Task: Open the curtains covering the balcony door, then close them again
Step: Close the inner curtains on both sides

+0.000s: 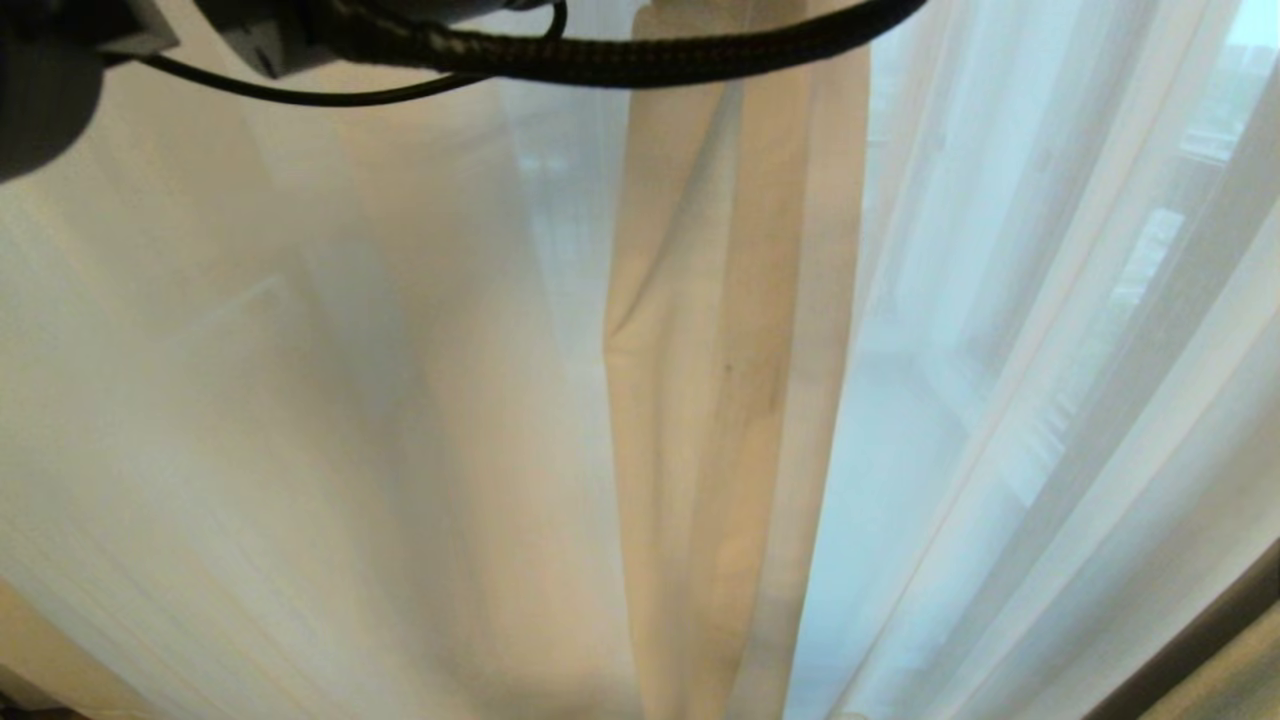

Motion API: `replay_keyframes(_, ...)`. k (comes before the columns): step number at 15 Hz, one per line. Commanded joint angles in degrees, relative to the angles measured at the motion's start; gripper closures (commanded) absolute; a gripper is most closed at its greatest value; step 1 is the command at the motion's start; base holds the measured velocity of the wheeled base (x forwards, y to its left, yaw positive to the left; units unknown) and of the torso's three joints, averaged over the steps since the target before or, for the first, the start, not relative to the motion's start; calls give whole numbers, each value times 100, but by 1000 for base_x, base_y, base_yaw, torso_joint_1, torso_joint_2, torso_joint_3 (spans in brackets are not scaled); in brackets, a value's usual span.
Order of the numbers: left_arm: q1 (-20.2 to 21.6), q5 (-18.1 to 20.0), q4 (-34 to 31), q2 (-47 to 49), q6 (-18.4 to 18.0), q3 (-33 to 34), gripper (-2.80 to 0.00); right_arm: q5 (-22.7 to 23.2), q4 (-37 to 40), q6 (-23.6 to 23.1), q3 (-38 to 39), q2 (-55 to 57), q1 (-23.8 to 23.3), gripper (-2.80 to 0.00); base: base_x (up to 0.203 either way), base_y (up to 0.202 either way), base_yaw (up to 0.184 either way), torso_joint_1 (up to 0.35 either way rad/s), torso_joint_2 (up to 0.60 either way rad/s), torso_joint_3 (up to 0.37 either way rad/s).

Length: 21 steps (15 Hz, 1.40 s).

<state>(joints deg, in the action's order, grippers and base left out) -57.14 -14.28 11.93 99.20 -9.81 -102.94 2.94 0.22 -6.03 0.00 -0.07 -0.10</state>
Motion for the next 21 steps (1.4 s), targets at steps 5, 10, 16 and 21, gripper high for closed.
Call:
replay_keyframes(5, -267, -14, 13, 373, -3, -262, 0, 5, 1, -11, 0, 7, 1, 0, 0, 0, 0, 0, 0, 0)
replay_keyframes(10, -535, -14, 130, 492, -3, -297, 0, 5, 4, -5, 0, 7, 1, 0, 0, 0, 0, 0, 0, 0)
replay_keyframes(16, -640, -14, 169, 662, -3, -359, 0, 5, 4, -12, 0, 7, 1, 0, 0, 0, 0, 0, 0, 0)
replay_keyframes(21, -682, -72, 166, 697, -3, -359, 0, 5, -4, -7, 0, 7, 1, 0, 0, 0, 0, 0, 0, 0)
